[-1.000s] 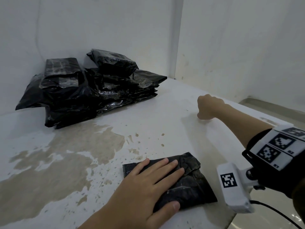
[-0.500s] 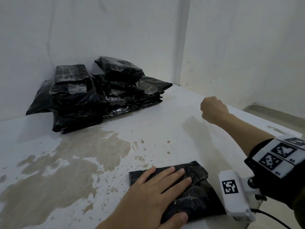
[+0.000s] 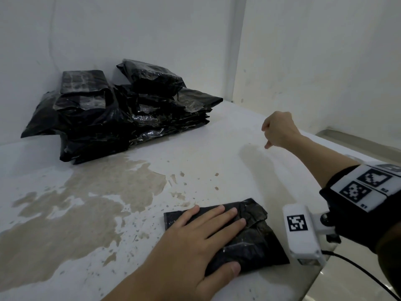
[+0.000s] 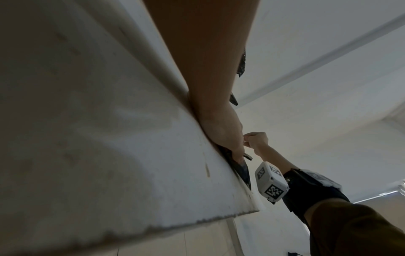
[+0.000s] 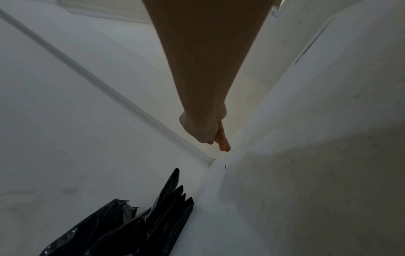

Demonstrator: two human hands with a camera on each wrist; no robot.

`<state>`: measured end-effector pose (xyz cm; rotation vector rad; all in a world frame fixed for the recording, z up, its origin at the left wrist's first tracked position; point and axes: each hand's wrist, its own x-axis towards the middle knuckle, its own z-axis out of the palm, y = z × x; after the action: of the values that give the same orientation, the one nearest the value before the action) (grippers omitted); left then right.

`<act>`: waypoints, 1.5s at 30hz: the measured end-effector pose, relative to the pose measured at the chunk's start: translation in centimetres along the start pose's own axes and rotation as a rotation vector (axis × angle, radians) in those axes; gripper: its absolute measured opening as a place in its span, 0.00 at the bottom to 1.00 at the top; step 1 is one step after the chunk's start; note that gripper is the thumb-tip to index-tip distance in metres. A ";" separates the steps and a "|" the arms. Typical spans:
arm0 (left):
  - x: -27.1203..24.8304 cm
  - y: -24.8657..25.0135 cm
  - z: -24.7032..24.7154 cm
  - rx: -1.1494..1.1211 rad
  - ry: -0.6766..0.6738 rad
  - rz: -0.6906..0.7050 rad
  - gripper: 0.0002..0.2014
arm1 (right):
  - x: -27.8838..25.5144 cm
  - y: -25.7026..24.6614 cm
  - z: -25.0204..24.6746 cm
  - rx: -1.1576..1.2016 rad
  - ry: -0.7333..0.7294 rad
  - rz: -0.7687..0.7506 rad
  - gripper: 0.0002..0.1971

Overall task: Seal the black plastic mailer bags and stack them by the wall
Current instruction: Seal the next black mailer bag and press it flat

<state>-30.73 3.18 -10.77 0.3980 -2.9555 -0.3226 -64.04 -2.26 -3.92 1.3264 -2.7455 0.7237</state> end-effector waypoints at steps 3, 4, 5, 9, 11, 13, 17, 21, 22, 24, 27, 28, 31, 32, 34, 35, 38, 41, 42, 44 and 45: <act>0.0 0.1 0.0 -0.056 0.048 0.016 0.30 | 0.8 -0.1 0.0 0.008 0.096 -0.051 0.10; -0.1 0.1 0.0 -0.050 0.058 0.023 0.31 | 1.0 -0.1 0.1 0.002 0.129 -0.083 0.11; -0.1 0.1 0.0 -0.043 0.069 0.024 0.31 | 1.2 -0.2 0.1 -0.003 0.158 -0.113 0.13; -0.2 0.0 0.3 -0.050 0.092 0.024 0.30 | 1.8 -0.5 -0.1 -0.030 0.195 -0.193 0.16; -0.2 0.1 0.4 -0.052 0.096 0.026 0.31 | 2.1 -0.9 -0.6 -0.033 0.227 -0.238 0.17; -0.2 0.0 0.2 -0.058 0.090 0.023 0.31 | 2.2 -1.7 -1.3 -0.050 0.221 -0.285 0.17; -0.1 0.0 0.1 -0.055 0.072 0.022 0.31 | 1.9 -3.2 -3.3 -0.030 0.286 -0.388 0.17; -0.1 0.1 -0.2 -0.044 0.063 0.023 0.31 | 0.6 -5.1 -5.5 0.037 0.263 -0.483 0.13; -0.1 0.2 -0.3 -0.040 0.057 0.021 0.31 | 0.1 -5.5 -5.9 0.067 0.258 -0.489 0.13; -0.4 0.5 -0.8 -0.047 0.061 0.012 0.31 | -1.2 -6.1 -7.0 0.120 0.256 -0.522 0.11; -0.6 1.0 -1.1 -0.023 0.065 -0.012 0.31 | -3.8 -6.9 -9.1 0.223 0.276 -0.597 0.10; -0.7 1.1 -1.1 0.003 0.069 -0.018 0.31 | -4.8 -7.2 -9.8 0.257 0.282 -0.609 0.10; -0.9 1.2 -0.8 0.110 0.076 -0.033 0.32 | -7.8 -7.8 -11.3 0.311 0.279 -0.637 0.10; -0.9 1.3 -0.8 0.133 0.092 -0.031 0.33 | -8.7 -7.9 -11.7 0.328 0.270 -0.649 0.10; -1.1 1.9 -1.0 0.135 0.092 -0.073 0.35 | -10.5 -8.2 -12.4 0.385 0.245 -0.663 0.09; -1.3 2.2 -1.1 0.093 0.080 -0.115 0.37 | -11.5 -8.3 -12.8 0.419 0.232 -0.669 0.09; -1.8 2.7 -1.7 -0.275 0.123 -0.263 0.42 | -14.1 -8.7 -13.3 0.474 0.204 -0.712 0.10; -2.0 2.5 -2.5 -0.793 0.236 -0.414 0.19 | -15.9 -8.9 -13.3 0.479 0.182 -0.756 0.10; -1.9 2.3 -2.7 -0.949 0.288 -0.478 0.11 | -16.4 -9.0 -13.2 0.482 0.175 -0.771 0.10; -1.5 2.0 -3.3 -1.148 0.380 -0.583 0.14 | -17.2 -9.1 -13.0 0.492 0.163 -0.803 0.10; -1.3 1.7 -3.4 -1.211 0.394 -0.620 0.19 | -17.5 -9.2 -12.9 0.498 0.155 -0.820 0.10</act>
<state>-29.37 4.45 -7.23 0.9683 -1.7101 -1.6786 -48.40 11.05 7.71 2.1308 -1.6741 1.3446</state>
